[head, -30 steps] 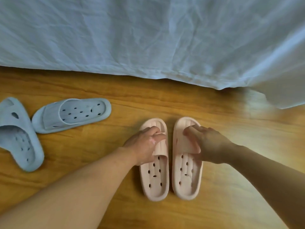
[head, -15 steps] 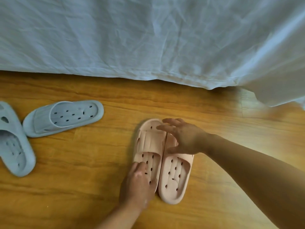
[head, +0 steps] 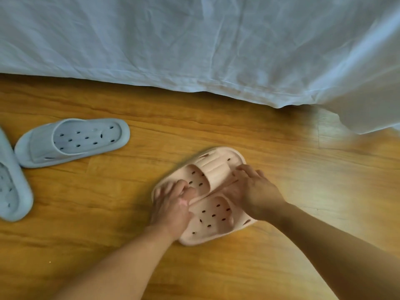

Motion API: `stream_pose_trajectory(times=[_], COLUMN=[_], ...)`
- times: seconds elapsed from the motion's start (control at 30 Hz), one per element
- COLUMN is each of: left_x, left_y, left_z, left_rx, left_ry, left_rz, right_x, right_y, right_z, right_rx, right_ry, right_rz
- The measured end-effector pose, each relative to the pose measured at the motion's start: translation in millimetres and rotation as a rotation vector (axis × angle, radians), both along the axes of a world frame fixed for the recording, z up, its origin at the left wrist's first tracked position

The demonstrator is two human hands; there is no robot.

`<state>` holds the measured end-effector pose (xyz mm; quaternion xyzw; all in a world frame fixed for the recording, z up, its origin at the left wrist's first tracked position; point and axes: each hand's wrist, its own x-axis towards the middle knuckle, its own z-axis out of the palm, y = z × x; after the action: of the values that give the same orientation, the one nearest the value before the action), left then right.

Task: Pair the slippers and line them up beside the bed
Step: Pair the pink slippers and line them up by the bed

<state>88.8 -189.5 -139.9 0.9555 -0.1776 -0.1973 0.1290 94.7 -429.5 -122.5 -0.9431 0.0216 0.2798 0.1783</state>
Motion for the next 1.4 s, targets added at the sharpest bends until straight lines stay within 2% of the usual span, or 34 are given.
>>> stream_pose_trajectory(times=[0.17, 0.27, 0.33, 0.4, 0.43, 0.5, 0.6, 0.67, 0.73, 0.83, 0.97, 1.07, 1.23, 1.4], left_x=[72.4, 88.5, 78.6, 45.9, 20.9, -34.3, -87.0, -93.0, -83.3, -61.2, -26.3, 2.7, 11.5, -3.2], left_y=[-7.1, -17.8, -16.7, -11.7, -11.2, -18.1, -39.4, -51.1, -55.9, -50.6, -40.3, -36.3, -45.5, -57.5], left_z=[3.8, 8.0, 15.0, 20.9, 21.8, 21.4, 20.7, 19.2, 14.5, 1.6, -6.0, -6.9, -3.5, 0.4], left_rx=[0.093, 0.06, -0.009, -0.128, -0.182, -0.211, -0.204, -0.251, -0.316, -0.388, -0.408, -0.4, -0.439, -0.388], left_ry=[-0.017, -0.07, -0.176, -0.208, -0.143, 0.078, 0.336, 0.364, 0.348, 0.304, 0.348, 0.338, 0.303, 0.259], left_rz=[-0.229, -0.232, -0.039, 0.313, 0.482, 0.723, 0.863, 0.89, 0.941, 0.885, 0.655, 0.52, 0.5, 0.498], right_x=[-47.4, -55.9, -39.1, -11.2, 3.6, 30.9, 52.6, 50.3, 39.7, 14.8, -11.7, -19.8, -32.0, -55.5], right_y=[11.8, 20.5, 10.4, -7.7, -15.2, -23.1, -20.2, -19.7, -22.0, -28.9, -40.5, -43.9, -43.1, -41.8], right_z=[6.3, 15.7, 25.1, 33.0, 35.4, 33.3, 19.2, 8.4, 2.1, -2.9, -10.1, -12.5, -0.3, -1.7], right_rx=[0.058, 0.127, -0.011, -0.108, -0.07, 0.042, 0.065, 0.033, 0.019, 0.026, 0.035, 0.015, 0.104, 0.131], right_ry=[0.02, 0.07, 0.033, -0.12, -0.179, -0.143, 0.026, 0.017, -0.032, -0.065, -0.089, -0.071, -0.155, -0.124], right_rz=[-0.243, -0.289, -0.297, -0.292, -0.243, -0.079, 0.109, 0.145, 0.094, -0.028, -0.228, -0.292, -0.443, -0.508])
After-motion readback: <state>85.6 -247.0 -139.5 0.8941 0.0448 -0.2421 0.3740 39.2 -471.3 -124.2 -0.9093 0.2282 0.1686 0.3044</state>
